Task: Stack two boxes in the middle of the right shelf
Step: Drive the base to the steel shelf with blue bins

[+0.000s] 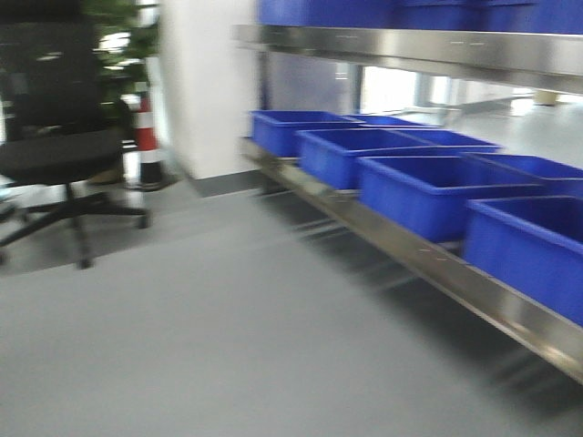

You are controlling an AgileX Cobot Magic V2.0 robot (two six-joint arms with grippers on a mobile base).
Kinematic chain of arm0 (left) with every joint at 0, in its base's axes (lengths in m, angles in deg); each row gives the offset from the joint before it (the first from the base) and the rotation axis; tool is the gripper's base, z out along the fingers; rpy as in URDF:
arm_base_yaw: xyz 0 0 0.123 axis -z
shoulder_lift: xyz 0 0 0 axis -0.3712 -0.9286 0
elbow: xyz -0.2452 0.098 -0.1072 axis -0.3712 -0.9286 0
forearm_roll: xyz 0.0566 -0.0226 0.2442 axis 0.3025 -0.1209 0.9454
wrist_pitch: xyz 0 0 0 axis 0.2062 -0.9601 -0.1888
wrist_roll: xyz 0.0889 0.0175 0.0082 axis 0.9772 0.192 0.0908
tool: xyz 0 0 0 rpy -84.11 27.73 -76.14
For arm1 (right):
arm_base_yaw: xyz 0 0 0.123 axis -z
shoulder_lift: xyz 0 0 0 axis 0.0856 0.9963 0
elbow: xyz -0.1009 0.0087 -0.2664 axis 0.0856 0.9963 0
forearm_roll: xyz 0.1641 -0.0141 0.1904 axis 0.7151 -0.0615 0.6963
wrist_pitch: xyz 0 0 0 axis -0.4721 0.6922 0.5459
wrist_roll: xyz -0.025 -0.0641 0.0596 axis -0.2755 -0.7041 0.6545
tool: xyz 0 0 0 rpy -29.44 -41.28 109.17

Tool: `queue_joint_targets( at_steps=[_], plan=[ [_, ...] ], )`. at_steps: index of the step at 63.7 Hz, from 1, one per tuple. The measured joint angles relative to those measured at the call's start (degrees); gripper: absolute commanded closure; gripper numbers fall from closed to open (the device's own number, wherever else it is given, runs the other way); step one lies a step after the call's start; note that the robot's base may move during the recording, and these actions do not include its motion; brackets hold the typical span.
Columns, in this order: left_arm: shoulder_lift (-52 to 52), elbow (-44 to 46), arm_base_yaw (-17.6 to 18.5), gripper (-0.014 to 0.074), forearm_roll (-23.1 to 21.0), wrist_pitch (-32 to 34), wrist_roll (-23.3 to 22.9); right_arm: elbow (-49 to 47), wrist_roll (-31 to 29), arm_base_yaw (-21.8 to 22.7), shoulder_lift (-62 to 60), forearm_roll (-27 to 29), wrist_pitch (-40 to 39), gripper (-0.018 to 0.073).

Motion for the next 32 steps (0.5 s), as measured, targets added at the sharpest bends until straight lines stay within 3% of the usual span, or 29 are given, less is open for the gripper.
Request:
queue_joint_targets(
  at_steps=[32],
  plan=[
    [0.00,0.00,0.00,0.0708,0.00,0.10,0.00,0.00,0.00,0.00,0.00,0.00,0.00,0.0712]
  ],
)
